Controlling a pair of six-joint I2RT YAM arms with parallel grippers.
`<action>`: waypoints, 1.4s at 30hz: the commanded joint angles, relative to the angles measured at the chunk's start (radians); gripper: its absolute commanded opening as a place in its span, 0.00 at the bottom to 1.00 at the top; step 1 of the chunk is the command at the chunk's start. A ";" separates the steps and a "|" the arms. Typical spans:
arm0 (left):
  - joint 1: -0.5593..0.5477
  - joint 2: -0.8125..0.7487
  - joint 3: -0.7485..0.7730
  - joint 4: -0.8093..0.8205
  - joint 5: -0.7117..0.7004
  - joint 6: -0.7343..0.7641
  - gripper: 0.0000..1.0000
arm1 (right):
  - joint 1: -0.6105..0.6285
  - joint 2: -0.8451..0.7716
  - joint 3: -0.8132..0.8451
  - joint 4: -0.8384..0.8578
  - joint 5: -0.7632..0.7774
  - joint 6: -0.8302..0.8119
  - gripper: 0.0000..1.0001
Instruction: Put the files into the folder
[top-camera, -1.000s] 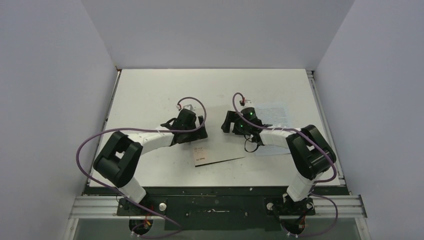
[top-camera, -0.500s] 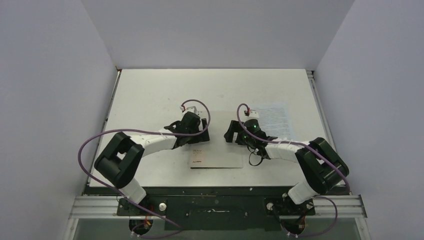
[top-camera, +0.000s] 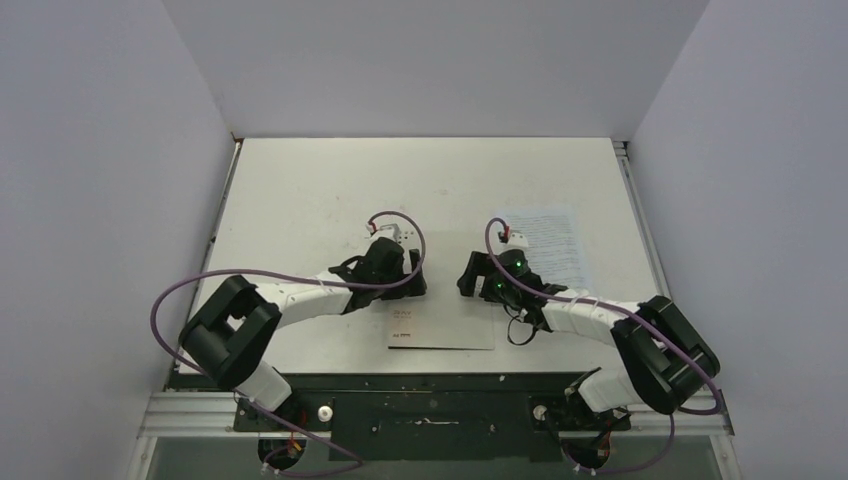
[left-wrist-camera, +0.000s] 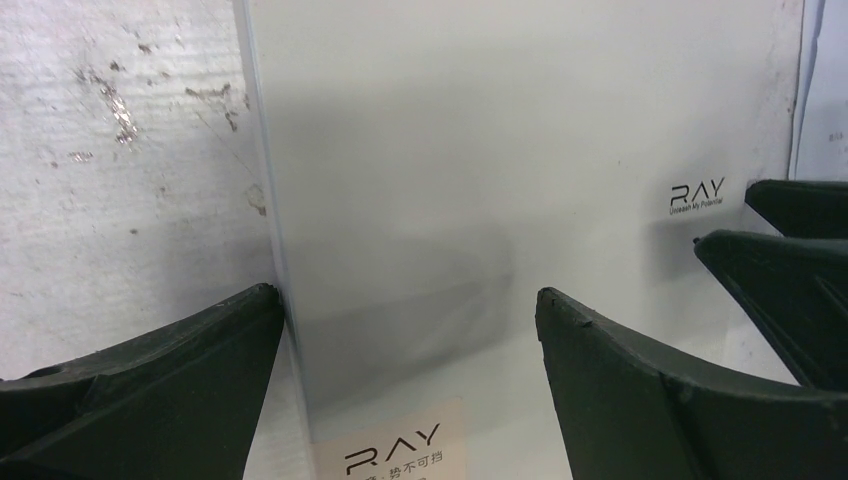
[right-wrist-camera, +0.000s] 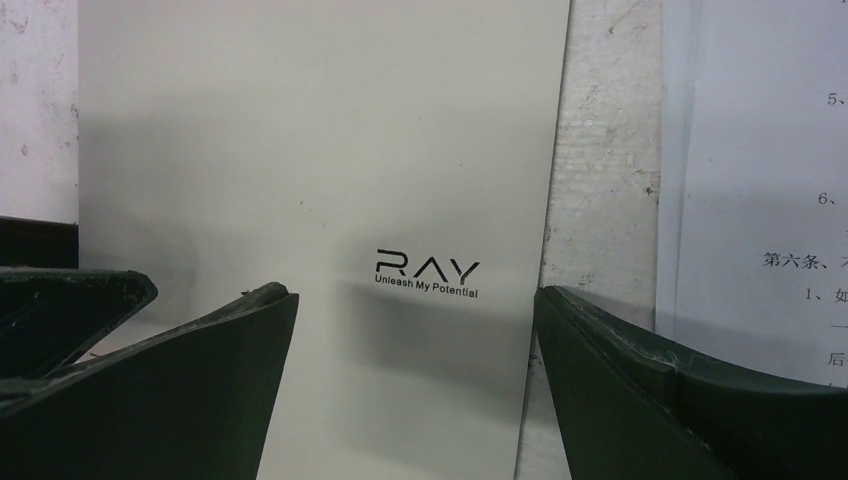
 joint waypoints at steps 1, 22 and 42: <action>-0.040 -0.037 -0.057 -0.039 0.137 -0.066 0.97 | 0.030 -0.025 -0.017 -0.039 -0.063 0.030 0.91; -0.038 -0.180 -0.121 -0.105 0.106 -0.061 0.96 | 0.048 -0.088 0.059 -0.307 0.086 -0.094 0.90; -0.042 -0.184 -0.200 -0.007 0.227 -0.102 0.96 | 0.120 -0.129 0.014 -0.240 0.035 -0.005 0.90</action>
